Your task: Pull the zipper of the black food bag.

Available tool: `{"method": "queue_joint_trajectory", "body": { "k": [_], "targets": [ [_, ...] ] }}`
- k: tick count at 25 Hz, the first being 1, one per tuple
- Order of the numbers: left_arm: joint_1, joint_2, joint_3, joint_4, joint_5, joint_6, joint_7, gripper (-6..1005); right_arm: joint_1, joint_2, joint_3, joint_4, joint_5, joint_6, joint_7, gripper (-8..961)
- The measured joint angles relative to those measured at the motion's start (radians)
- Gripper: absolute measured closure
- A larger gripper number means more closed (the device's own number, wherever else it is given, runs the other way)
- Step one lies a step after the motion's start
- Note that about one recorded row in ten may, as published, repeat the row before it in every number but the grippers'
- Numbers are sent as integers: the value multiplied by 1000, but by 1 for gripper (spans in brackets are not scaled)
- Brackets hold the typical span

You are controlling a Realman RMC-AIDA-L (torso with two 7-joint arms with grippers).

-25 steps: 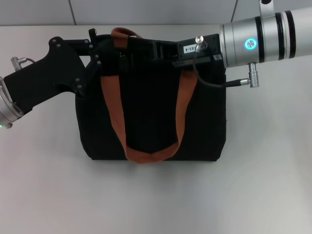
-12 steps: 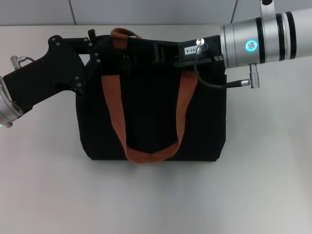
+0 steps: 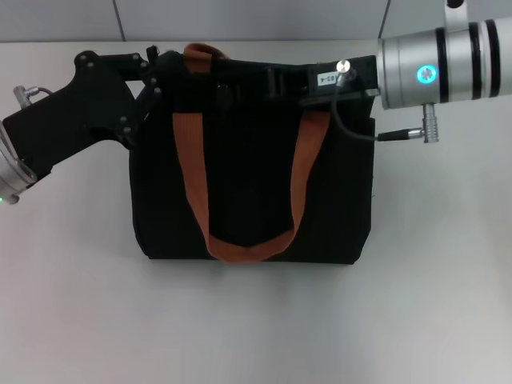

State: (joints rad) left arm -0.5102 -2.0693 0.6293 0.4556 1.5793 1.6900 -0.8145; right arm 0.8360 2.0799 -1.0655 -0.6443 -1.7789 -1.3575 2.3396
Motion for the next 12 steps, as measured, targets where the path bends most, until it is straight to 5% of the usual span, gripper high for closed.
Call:
{"method": "queue_joint_trajectory", "body": {
  "k": [12],
  "targets": [
    [1,2,-1,0,-9,-12,-3,941,-192,-10,17,-224,-8,-27,83,956]
  ]
}}
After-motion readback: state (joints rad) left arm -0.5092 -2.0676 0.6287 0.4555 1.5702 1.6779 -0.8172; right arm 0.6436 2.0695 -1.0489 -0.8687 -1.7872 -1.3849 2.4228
